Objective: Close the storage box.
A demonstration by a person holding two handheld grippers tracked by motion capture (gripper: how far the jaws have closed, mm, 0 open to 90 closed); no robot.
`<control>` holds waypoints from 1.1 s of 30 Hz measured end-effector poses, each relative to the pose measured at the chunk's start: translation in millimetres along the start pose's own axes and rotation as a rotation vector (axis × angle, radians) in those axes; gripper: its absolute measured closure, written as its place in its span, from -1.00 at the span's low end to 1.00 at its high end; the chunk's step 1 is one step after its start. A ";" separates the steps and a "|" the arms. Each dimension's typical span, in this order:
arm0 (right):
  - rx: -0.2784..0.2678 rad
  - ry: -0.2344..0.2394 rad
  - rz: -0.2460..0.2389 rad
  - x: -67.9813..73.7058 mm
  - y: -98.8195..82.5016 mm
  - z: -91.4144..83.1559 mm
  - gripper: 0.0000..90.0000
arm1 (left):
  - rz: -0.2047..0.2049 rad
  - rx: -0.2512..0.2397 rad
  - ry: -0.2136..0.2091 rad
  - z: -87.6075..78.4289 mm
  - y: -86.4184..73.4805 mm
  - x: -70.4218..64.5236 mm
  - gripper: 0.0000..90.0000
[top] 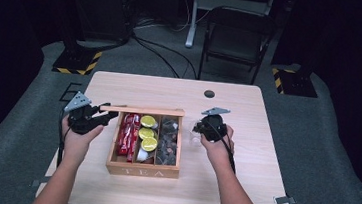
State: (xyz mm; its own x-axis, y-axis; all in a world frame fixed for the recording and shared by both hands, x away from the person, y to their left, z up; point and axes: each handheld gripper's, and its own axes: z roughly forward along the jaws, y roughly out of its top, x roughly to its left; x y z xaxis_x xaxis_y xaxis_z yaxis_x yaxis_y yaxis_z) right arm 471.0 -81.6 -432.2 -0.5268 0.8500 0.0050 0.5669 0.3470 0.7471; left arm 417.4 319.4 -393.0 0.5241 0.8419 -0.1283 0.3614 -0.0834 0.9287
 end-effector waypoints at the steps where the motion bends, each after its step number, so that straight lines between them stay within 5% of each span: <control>1: 0.001 0.000 0.001 0.1 -0.1 0.3 1.00 | 0.000 -0.001 0.001 0.1 0.0 0.0 0.20; 18: -0.022 -0.003 0.010 1.6 0.3 -9.6 0.78 | 0.003 0.003 0.000 -0.2 -0.2 -0.3 0.20; 33: -0.132 0.050 -0.069 24.6 9.1 -44.5 0.50 | 0.014 0.007 0.001 -2.2 -1.2 -1.6 0.21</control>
State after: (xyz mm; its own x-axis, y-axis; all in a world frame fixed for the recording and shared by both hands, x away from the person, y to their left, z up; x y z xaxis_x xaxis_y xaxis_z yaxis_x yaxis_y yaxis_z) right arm 435.0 -75.2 -395.7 -0.5945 0.8038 -0.0191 0.4416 0.3464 0.8276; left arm 414.5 319.3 -393.2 0.5283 0.8413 -0.1149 0.3597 -0.0991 0.9278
